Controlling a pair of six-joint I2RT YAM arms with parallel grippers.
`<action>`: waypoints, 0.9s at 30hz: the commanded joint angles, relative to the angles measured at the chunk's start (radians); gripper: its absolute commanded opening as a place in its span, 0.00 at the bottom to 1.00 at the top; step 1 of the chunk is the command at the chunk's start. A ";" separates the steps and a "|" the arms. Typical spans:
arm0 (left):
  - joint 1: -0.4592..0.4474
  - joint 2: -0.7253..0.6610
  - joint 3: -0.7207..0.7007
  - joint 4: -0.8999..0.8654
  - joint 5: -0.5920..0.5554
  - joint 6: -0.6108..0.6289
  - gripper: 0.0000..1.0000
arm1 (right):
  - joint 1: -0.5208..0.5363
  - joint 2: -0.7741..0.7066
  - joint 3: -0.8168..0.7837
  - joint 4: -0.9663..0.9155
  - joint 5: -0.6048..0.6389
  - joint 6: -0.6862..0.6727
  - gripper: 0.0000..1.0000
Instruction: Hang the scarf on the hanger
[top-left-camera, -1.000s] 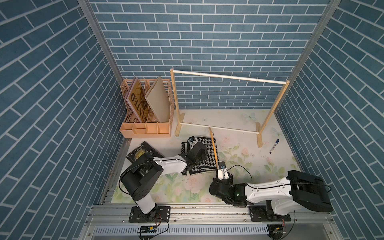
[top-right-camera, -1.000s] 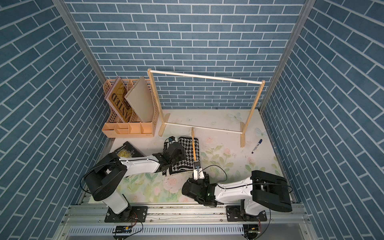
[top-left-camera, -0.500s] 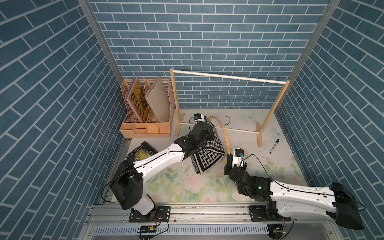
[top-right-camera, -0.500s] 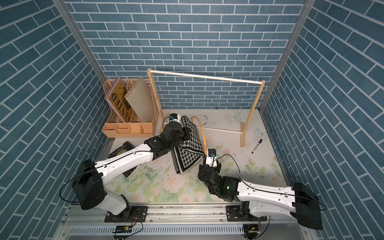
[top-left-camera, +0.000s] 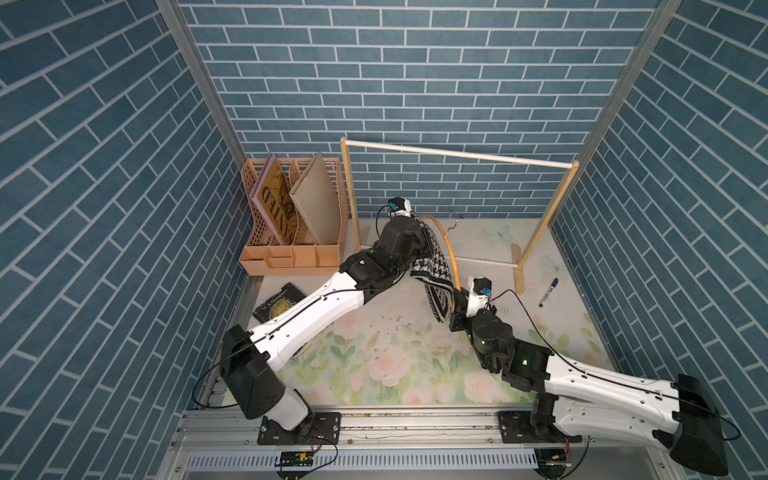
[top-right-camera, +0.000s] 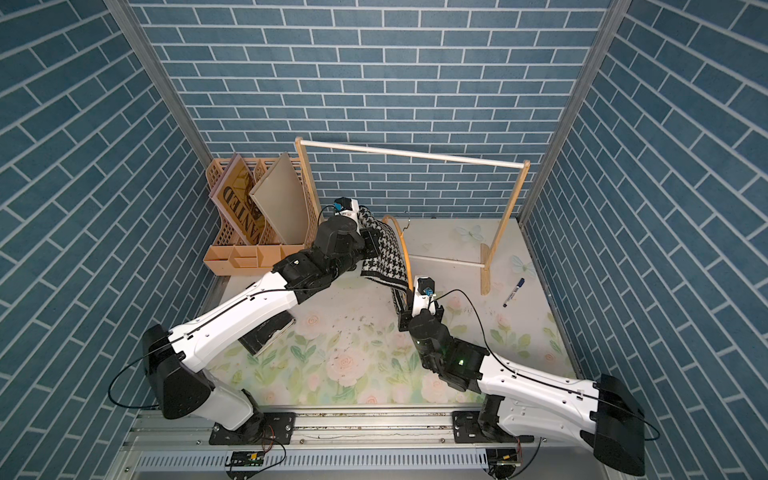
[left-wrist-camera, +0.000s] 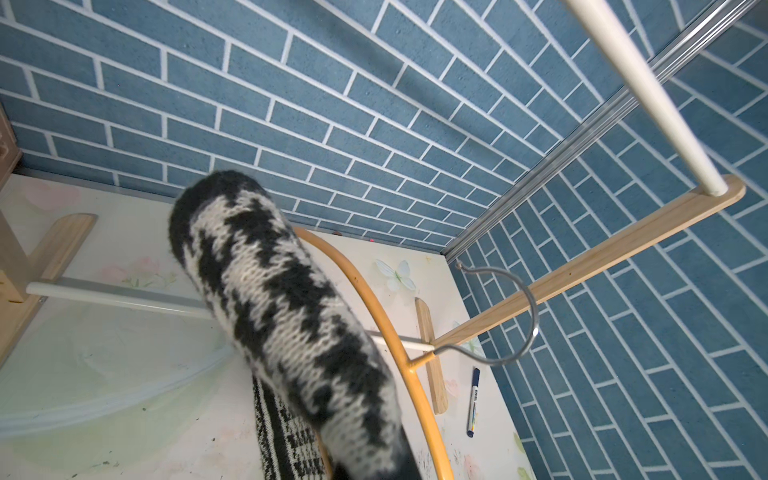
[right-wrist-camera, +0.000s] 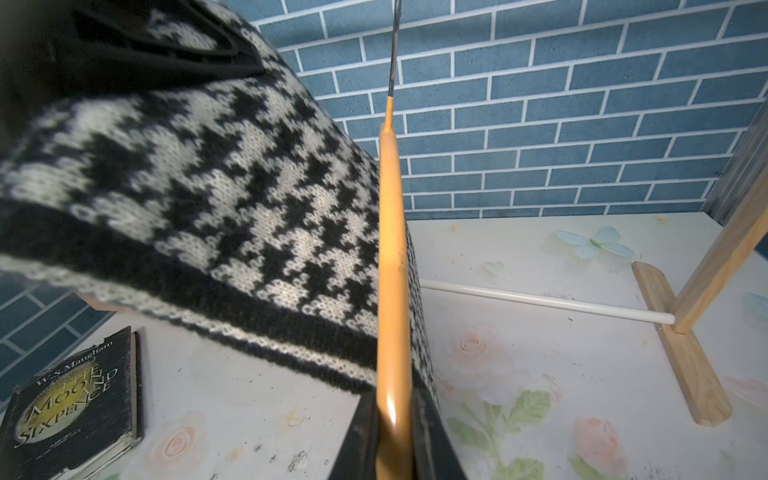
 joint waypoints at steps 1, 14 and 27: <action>0.002 -0.028 0.028 -0.018 -0.027 0.022 0.00 | -0.020 -0.003 0.039 0.074 -0.006 -0.044 0.00; 0.002 -0.069 0.048 -0.047 -0.067 0.037 0.00 | -0.056 -0.071 0.000 0.072 0.006 -0.031 0.00; 0.002 -0.136 0.004 -0.037 -0.082 0.033 0.00 | -0.090 -0.084 0.000 0.108 0.015 -0.055 0.00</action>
